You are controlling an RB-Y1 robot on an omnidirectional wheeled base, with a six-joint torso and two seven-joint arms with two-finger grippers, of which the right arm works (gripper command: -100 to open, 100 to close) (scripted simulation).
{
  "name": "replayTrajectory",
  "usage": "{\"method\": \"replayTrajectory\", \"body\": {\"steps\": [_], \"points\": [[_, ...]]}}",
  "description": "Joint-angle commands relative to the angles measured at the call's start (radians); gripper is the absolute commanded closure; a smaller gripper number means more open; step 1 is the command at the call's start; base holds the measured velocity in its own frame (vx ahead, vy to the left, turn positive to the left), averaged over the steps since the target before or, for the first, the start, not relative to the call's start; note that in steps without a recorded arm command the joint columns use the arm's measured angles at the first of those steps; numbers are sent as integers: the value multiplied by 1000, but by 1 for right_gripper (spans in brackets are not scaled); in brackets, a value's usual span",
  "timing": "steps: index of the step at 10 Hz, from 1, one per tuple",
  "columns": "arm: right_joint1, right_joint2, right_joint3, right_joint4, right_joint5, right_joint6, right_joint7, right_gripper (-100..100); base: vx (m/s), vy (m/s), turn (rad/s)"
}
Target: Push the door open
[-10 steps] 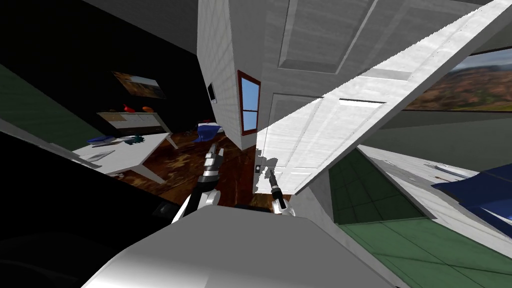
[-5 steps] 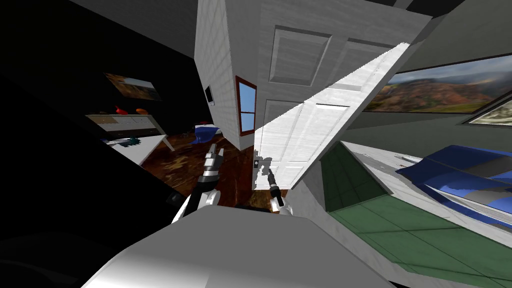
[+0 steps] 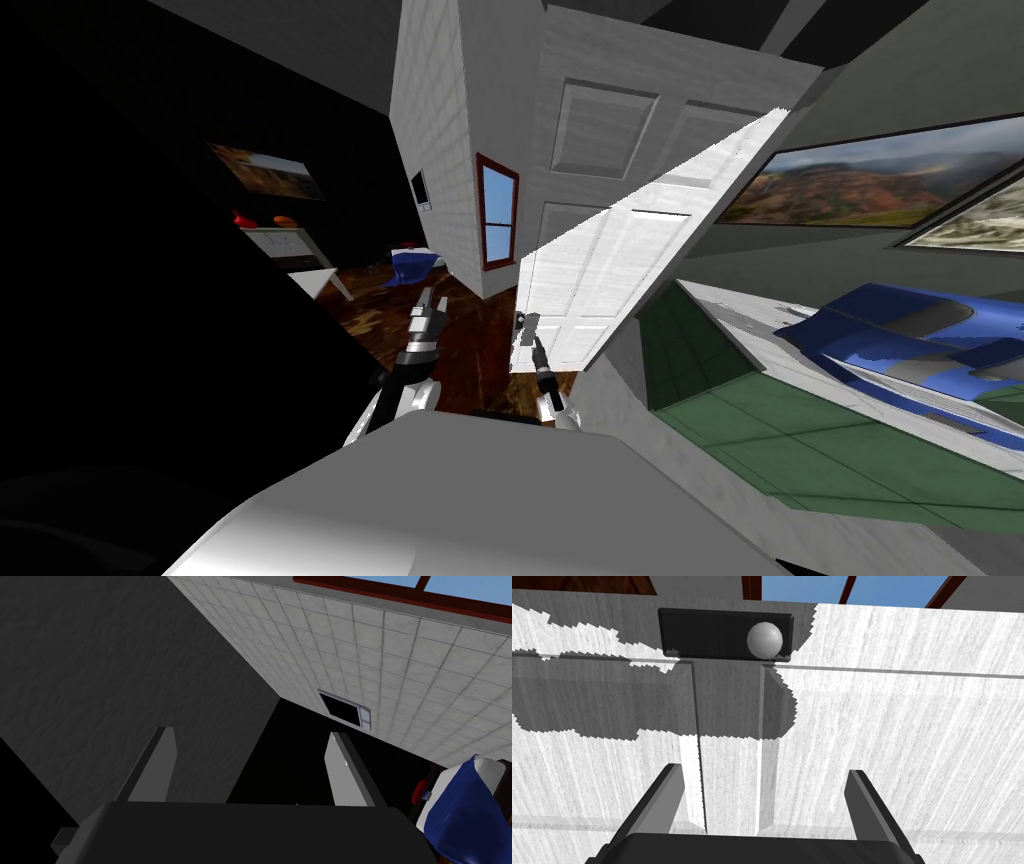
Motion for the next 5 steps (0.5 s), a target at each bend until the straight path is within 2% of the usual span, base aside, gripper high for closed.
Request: {"method": "replayTrajectory", "body": {"steps": [1, 3, 4, 5], "points": [[-9, 5, -4, 13, 1, -3, -1, -100, -99, 128, -4], [-11, 6, -5, 17, 1, -5, -1, -100, -8, 31, 5], [-11, -1, -6, 17, 1, -5, 0, -100, 46, -70, -7], [-11, -6, -6, 17, 1, -5, 0, -100, 101, -146, 4]]}}
